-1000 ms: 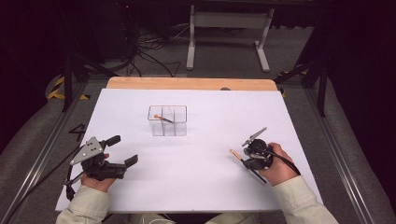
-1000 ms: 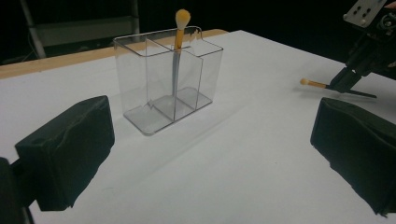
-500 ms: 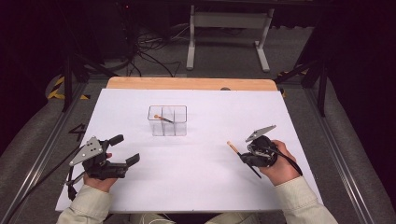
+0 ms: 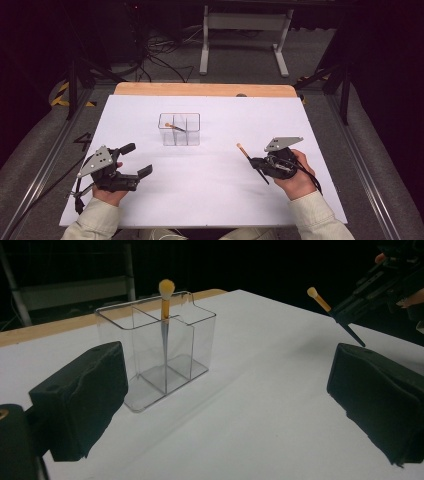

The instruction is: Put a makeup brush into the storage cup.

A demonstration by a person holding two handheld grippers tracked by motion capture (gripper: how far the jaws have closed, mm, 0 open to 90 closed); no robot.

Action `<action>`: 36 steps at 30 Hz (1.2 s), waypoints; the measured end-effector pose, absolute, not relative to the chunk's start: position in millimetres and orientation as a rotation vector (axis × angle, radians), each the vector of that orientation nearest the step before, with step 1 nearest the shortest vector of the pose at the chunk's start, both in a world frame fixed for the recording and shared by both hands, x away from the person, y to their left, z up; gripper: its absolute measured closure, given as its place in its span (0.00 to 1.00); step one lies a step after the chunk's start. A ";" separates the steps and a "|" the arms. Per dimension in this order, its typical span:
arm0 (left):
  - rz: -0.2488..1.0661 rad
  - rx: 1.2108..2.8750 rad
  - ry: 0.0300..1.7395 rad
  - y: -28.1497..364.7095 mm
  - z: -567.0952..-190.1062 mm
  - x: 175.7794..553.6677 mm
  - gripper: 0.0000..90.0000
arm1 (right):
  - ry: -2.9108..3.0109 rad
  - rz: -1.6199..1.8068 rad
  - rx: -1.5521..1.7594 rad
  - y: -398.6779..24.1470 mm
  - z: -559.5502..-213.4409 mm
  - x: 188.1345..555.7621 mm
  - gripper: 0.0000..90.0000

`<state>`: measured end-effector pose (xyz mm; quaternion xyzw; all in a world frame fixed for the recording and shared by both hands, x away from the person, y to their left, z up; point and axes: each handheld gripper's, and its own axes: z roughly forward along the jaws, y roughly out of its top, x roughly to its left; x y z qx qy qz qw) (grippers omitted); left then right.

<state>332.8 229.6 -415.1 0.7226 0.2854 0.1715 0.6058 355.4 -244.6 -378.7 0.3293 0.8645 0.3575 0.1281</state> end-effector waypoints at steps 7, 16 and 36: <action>0.350 1.654 0.639 226.4 -411.9 339.7 0.05 | 2.452 1.186 0.898 -241.4 -375.5 352.3 0.93; 0.364 1.669 0.618 216.9 -407.5 343.1 0.05 | 2.375 1.348 0.814 -234.5 -375.9 350.9 0.93; 0.317 1.687 0.517 189.3 -393.8 344.0 0.06 | 2.247 1.596 0.614 -213.2 -377.9 344.5 0.93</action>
